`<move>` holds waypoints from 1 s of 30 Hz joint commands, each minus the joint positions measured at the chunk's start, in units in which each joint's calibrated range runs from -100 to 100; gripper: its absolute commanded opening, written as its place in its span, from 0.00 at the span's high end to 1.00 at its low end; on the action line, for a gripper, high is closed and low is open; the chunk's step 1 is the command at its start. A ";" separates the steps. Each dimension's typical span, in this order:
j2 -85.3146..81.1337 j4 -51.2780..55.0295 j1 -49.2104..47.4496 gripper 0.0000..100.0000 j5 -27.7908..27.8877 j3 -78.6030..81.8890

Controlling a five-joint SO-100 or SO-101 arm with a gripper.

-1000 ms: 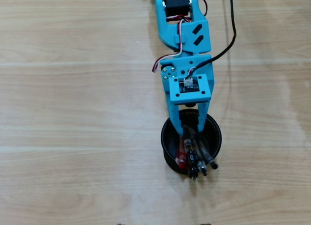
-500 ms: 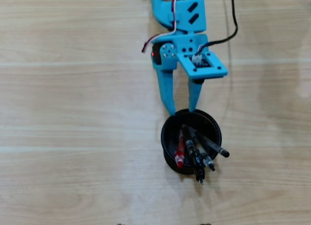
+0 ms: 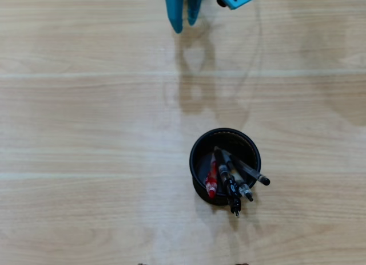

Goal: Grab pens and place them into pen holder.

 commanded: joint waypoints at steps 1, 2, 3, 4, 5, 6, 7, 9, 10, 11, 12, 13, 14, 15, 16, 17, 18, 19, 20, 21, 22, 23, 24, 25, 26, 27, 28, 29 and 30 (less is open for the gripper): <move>-8.96 -9.49 -2.47 0.87 15.12 11.96; -10.90 -10.52 -2.47 0.87 17.00 15.13; -13.18 -11.04 -2.47 0.87 17.42 18.30; -15.30 -10.18 -2.31 0.87 17.37 21.65; -17.32 -8.37 -1.74 0.87 17.42 25.18; -19.61 -6.40 -1.26 0.87 17.63 28.53; -22.48 -5.37 -1.34 0.86 17.79 31.79; -28.99 -4.51 -1.18 0.86 17.37 37.40; -32.71 -4.25 -0.94 0.86 17.37 40.03; -35.84 -4.25 -0.86 0.86 17.37 41.93; -39.22 -4.16 -0.86 0.86 17.53 44.10; -42.60 -4.16 -1.50 0.86 17.63 46.45; -46.15 -4.16 -1.58 0.86 17.63 49.35; -49.78 -4.16 -1.58 0.86 17.53 52.88; -53.67 -4.16 -1.58 0.86 17.53 57.14; -57.48 -4.16 -1.58 0.86 17.47 61.94; -61.53 -4.16 -1.58 0.86 17.47 67.28; -63.06 -4.16 -1.34 0.86 17.42 71.99; -63.06 -4.94 -1.26 0.87 17.53 73.52; -62.38 -4.25 -1.18 0.87 17.58 72.35; -61.28 -4.25 -1.42 0.87 17.63 71.89; -61.20 -4.42 -1.34 0.87 17.73 72.08; -62.04 -4.25 -0.94 0.87 17.84 72.26; -62.38 -4.25 -0.78 0.87 17.84 72.35; -62.63 -4.25 -0.78 0.87 17.84 72.35; -62.63 -4.25 -0.62 0.87 17.79 72.35; -62.46 -4.25 -0.05 0.87 17.79 72.35; -62.46 -4.25 0.67 0.87 17.84 72.35; -62.38 -4.25 1.40 0.87 17.84 72.35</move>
